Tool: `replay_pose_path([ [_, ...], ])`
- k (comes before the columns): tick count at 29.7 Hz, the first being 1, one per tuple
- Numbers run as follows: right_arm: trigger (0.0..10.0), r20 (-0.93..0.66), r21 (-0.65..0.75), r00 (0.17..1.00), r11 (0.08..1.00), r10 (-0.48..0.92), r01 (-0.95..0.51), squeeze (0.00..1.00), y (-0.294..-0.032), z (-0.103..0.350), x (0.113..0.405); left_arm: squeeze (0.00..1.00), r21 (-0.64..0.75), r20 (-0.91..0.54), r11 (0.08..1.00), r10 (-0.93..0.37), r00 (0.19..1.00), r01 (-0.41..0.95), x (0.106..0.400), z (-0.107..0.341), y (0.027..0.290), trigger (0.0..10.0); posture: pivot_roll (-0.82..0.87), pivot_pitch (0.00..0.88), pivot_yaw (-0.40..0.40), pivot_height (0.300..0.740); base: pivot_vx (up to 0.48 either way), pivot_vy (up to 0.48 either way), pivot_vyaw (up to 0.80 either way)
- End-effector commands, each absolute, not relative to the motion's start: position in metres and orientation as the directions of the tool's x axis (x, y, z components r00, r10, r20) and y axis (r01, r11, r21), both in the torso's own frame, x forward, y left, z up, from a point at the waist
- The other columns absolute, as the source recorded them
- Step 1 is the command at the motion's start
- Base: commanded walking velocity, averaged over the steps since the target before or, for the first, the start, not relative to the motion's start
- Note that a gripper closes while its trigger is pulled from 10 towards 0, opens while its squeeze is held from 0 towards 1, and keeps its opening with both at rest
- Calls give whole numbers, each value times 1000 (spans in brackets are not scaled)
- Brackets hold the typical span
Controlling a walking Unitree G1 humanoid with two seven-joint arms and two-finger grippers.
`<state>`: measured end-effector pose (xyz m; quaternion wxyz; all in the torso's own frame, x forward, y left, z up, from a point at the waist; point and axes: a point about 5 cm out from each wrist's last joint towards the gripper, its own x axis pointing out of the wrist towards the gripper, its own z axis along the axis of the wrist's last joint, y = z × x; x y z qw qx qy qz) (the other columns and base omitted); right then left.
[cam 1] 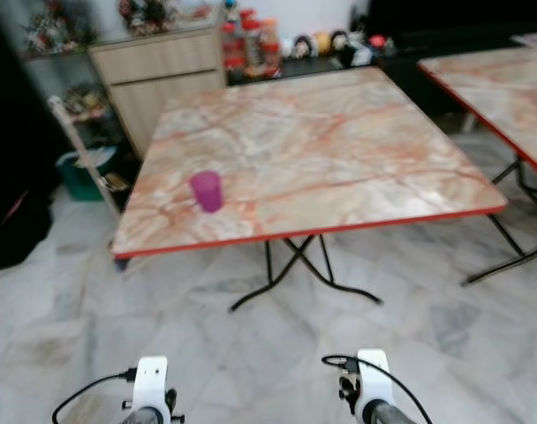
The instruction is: Setting the table
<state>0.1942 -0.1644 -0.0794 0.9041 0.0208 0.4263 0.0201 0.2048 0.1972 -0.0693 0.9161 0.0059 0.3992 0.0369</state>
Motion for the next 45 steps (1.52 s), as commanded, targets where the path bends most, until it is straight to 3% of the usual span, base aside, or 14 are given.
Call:
replay_pose_path([
  [1, 10000, -763, 68, 643, 997, 69, -26, 0, -158, -78, 198, 0, 58, -741, 997, 83, 667, -59, 201, -71, 203, 10000, -135, 0, 96, 740, 326, 0, 0],
  [31, 10000, -772, 70, 632, 997, 67, -20, 0, -158, -80, 193, 0, 57, -743, 996, 92, 663, -75, 198, -72, 205, 10000, -130, 0, 99, 740, 332, 0, 0],
  [40, 10000, -772, 67, 632, 997, 73, -33, 0, -157, -80, 194, 0, 61, -725, 992, 119, 679, -108, 192, -73, 211, 10000, -125, 0, 96, 740, 0, 0, 0],
  [45, 10000, -771, 67, 633, 997, 77, -39, 0, -157, -80, 195, 0, 67, -696, 977, 192, 691, -205, 185, -71, 226, 10000, -117, 0, 95, 740, 0, 0, 0],
])
